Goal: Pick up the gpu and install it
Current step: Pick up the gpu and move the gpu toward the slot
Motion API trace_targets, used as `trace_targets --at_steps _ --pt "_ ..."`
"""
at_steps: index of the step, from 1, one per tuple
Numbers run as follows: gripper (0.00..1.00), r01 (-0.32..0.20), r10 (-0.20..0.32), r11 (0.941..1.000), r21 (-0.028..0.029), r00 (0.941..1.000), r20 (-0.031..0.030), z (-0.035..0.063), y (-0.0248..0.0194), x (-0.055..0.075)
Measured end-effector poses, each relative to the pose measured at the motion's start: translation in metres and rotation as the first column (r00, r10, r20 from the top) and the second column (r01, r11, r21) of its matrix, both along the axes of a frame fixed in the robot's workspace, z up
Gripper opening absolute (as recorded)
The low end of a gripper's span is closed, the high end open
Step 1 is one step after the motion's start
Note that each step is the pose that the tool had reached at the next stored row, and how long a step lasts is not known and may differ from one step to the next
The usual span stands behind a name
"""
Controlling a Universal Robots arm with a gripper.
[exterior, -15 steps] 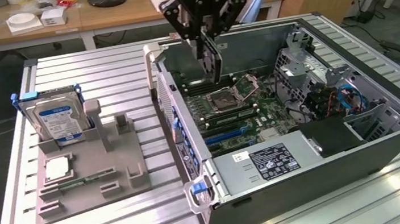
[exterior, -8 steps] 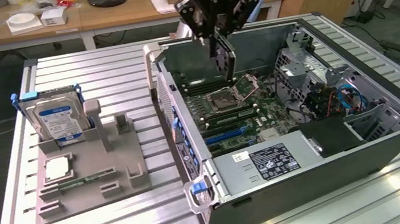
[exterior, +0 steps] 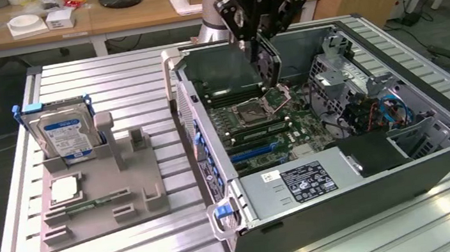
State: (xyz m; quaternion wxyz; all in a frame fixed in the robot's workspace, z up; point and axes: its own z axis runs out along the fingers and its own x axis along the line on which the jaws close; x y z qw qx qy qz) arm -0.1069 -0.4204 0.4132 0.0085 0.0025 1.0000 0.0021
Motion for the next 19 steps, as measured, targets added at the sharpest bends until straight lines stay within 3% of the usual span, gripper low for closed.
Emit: trace_targets --at_steps 14,15,18,19 --pt "0.27 0.011 -0.011 0.9999 -0.0001 0.9999 0.0 -0.0018 0.0 0.031" --pt "0.27 0.011 -0.011 0.9999 0.0 0.9999 0.0001 -0.0019 0.0 0.034" --pt "0.27 0.011 -0.011 0.9999 -0.0001 0.9999 0.0 -0.0024 -0.0001 0.062" --pt "0.27 0.011 -0.011 0.9999 0.0 0.9999 0.0 -0.0024 0.0 0.062"
